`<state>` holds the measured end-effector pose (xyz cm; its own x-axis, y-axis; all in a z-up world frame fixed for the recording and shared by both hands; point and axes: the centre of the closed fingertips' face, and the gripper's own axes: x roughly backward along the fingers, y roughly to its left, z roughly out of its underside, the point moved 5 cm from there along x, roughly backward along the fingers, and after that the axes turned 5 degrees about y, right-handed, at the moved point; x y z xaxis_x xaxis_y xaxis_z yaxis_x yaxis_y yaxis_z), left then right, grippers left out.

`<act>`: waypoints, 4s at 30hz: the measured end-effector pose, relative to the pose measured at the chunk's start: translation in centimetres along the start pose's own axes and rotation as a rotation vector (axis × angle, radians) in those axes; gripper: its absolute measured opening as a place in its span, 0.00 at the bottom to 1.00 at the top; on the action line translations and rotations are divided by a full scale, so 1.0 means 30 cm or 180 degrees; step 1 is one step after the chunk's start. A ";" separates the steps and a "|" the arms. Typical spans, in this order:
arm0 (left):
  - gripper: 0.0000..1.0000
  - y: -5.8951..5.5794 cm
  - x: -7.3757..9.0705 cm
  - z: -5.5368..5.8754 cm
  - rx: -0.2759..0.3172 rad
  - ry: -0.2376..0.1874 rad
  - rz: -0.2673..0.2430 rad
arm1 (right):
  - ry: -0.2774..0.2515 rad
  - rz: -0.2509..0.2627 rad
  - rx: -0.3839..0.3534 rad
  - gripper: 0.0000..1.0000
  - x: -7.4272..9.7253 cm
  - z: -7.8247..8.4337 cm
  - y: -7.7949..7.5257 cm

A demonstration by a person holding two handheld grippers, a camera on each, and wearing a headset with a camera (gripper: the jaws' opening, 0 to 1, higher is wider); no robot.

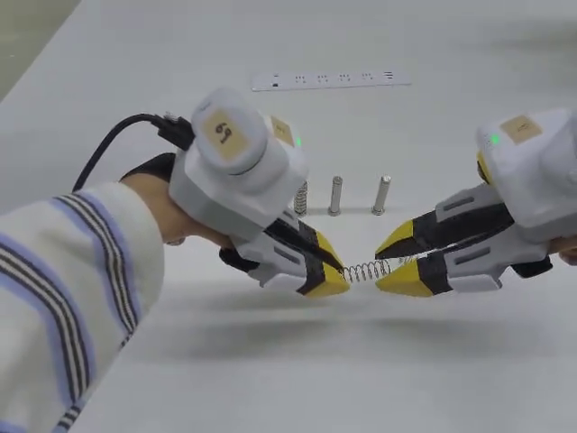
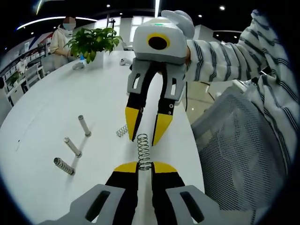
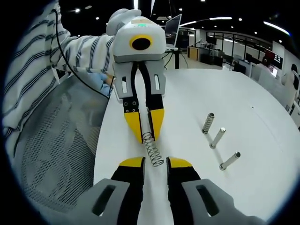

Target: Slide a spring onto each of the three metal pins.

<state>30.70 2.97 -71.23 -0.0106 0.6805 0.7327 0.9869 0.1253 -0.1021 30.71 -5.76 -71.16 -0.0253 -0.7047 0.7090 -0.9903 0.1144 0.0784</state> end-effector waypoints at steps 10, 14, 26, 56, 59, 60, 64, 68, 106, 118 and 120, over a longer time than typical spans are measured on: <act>0.02 -0.015 -0.006 0.008 -0.0001 0.0004 0.0055 | 0.0132 -0.0053 0.0083 0.08 -0.008 0.011 0.017; 0.02 -0.025 -0.012 0.016 0.0008 -0.0003 0.0088 | 0.0176 -0.0110 0.0050 0.08 -0.011 0.018 0.028; 0.02 -0.044 -0.021 0.040 0.0029 -0.0029 0.0090 | 0.0187 -0.0213 -0.0009 0.08 -0.020 0.019 0.039; 0.02 -0.068 -0.064 0.050 0.0013 -0.0383 -0.0002 | 0.0319 -0.0236 0.0119 0.08 0.017 -0.043 0.063; 0.02 -0.073 -0.070 0.045 -0.0062 -0.0443 0.0002 | 0.0341 -0.0259 0.0155 0.08 0.022 -0.058 0.069; 0.02 -0.073 -0.073 0.042 -0.0069 -0.0480 0.0001 | 0.0353 -0.0264 0.0167 0.08 0.024 -0.063 0.071; 0.02 -0.076 -0.083 0.040 -0.0022 -0.0558 0.0004 | 0.0482 -0.0282 0.0238 0.08 0.026 -0.064 0.073; 0.02 -0.076 -0.094 0.041 -0.0039 -0.0599 -0.0008 | 0.0591 -0.0302 0.0316 0.08 0.023 -0.062 0.071; 0.02 -0.070 -0.114 0.036 0.0037 -0.0673 -0.0088 | 0.1135 -0.0605 0.0843 0.14 -0.072 -0.054 0.063; 0.02 -0.066 -0.098 0.057 0.0076 -0.0653 -0.0145 | 0.1192 -0.0617 0.0873 0.09 -0.091 -0.061 0.066; 0.02 -0.063 -0.093 0.061 0.0087 -0.0661 -0.0173 | 0.1230 -0.0588 0.0904 0.09 -0.093 -0.061 0.061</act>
<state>28.58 2.15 -74.32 -0.0995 0.8060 0.5835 0.9792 0.1834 -0.0864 29.21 -2.30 -71.71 0.1528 -0.3788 0.9128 -0.9728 -0.2203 0.0715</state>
